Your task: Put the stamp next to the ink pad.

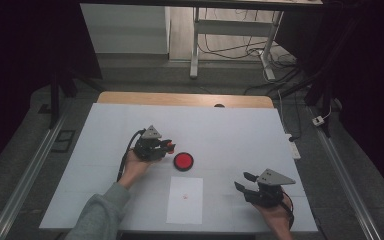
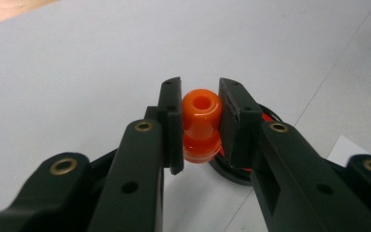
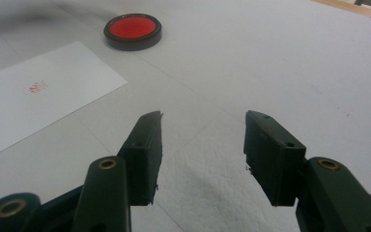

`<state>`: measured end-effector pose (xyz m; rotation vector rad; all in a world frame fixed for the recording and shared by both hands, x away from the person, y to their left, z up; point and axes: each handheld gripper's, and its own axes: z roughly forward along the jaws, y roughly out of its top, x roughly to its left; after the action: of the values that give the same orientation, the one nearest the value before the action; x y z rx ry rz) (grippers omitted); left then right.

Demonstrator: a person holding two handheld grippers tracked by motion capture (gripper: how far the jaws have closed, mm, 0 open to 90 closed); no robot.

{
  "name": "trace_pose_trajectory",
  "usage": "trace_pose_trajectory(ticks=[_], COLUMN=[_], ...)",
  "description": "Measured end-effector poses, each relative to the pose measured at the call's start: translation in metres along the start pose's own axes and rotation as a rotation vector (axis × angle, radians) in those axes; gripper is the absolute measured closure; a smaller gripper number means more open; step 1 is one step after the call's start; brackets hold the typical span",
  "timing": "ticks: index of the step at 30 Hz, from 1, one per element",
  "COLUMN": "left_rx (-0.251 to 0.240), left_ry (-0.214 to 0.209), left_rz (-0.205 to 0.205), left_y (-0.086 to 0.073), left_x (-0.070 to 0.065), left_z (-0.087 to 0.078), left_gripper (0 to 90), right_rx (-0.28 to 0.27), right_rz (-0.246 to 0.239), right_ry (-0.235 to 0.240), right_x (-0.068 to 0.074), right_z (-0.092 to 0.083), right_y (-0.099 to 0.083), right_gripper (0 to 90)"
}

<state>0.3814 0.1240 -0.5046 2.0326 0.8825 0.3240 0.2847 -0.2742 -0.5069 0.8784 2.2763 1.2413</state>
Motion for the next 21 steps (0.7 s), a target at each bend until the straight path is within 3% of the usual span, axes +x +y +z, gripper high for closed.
trace_pose_trajectory(ticks=[9, 15, 21], left_rx=[0.041, 0.055, 0.073], left_ry=[0.03, 0.028, 0.035], left_rz=[0.002, -0.006, 0.01], left_y=[-0.005, -0.009, -0.011], left_x=[0.004, 0.006, 0.004], left_z=[0.005, 0.008, 0.013], left_gripper=[72.3, 72.2, 72.1], right_rx=[0.004, 0.002, 0.007], right_rz=[0.001, 0.001, 0.001], right_ry=[-0.001, 0.002, 0.003], right_x=[0.0, 0.0, -0.001], right_z=[0.001, 0.001, 0.002], right_y=[0.0, 0.0, -0.001], right_gripper=[47.8, 47.8, 47.7])
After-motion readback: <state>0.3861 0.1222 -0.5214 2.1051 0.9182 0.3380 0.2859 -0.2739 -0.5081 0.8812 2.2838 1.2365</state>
